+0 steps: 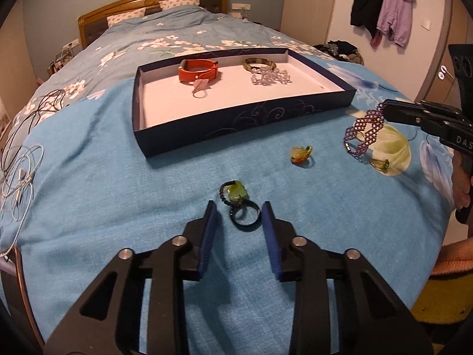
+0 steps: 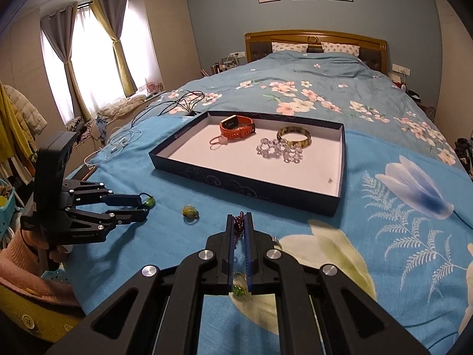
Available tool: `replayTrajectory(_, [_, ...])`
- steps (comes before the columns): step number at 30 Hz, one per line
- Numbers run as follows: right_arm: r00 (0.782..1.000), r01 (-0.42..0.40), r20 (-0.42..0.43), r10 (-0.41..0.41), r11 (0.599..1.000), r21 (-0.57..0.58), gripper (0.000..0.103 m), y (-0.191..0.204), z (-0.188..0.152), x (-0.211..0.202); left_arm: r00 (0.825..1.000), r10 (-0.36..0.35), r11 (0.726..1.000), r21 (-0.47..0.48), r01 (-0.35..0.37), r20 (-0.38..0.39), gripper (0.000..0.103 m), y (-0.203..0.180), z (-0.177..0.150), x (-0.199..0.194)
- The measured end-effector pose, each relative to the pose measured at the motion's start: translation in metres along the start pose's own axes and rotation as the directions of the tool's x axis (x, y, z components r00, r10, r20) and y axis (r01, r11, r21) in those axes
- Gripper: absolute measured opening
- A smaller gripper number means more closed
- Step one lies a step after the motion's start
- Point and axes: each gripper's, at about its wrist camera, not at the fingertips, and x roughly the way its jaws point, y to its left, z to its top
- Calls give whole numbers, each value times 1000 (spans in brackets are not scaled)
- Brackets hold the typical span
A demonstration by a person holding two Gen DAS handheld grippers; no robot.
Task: Organize jewelry
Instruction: 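Lift the purple bracelet with the right gripper while the left gripper grasps a black hair tie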
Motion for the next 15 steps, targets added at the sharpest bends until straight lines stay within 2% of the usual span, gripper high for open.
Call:
replayTrajectory(2, [1000,-4,4,4,1000,-1,5,1,2,0,1000,5,1000,-14,-5,3,22,3,0,0])
replayTrajectory(15, [999,-30,40,31,999,-13,5,6,12,-1,999,-6,999,-35,7,44,22,3,-2,-15])
